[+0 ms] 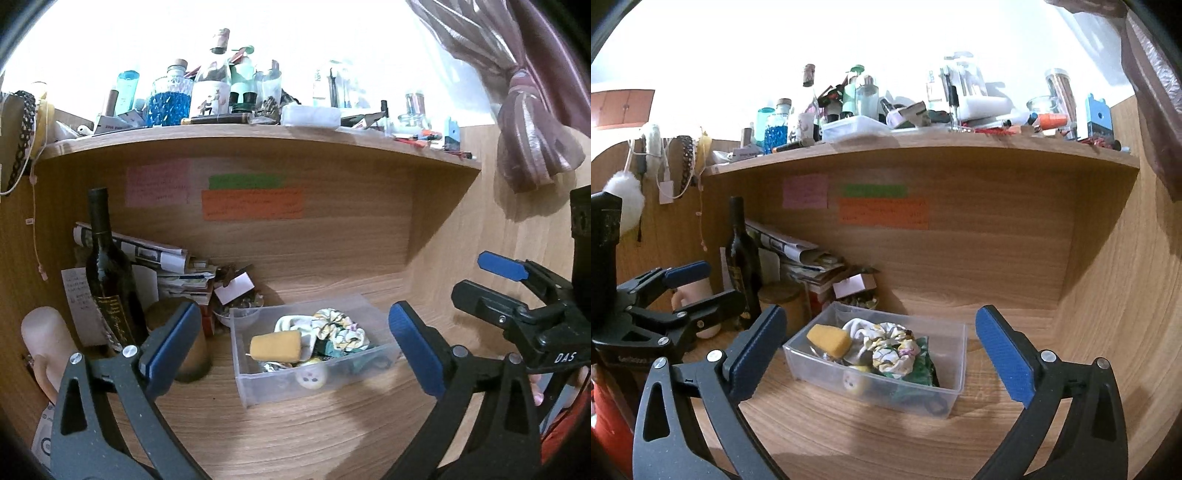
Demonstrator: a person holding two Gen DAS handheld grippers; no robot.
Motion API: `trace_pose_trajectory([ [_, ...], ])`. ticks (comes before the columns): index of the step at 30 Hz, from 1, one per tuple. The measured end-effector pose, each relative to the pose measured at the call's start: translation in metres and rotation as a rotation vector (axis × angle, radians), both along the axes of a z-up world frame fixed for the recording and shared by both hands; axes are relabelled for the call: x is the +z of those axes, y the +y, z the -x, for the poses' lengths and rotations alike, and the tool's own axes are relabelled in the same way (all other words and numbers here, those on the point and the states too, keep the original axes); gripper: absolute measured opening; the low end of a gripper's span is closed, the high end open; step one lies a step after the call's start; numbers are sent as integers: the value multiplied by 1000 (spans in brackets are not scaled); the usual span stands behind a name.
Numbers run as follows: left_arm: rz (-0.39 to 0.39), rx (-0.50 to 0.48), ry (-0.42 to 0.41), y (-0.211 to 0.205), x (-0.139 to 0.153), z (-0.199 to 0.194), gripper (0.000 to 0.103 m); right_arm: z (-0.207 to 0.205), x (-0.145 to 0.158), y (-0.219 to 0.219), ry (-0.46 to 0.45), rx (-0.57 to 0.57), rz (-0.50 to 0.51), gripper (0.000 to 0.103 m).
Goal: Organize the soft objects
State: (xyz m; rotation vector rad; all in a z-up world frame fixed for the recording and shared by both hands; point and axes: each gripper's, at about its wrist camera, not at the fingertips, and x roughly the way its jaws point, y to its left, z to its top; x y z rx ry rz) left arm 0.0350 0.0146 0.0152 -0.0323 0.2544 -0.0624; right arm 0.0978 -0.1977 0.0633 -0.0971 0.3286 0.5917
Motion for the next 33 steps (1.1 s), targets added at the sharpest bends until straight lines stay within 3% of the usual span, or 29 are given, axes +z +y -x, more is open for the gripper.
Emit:
trace_pose_trajectory([
  [33, 0, 7, -3, -4, -1, 4, 103, 13, 3, 2, -25, 2, -1, 103],
])
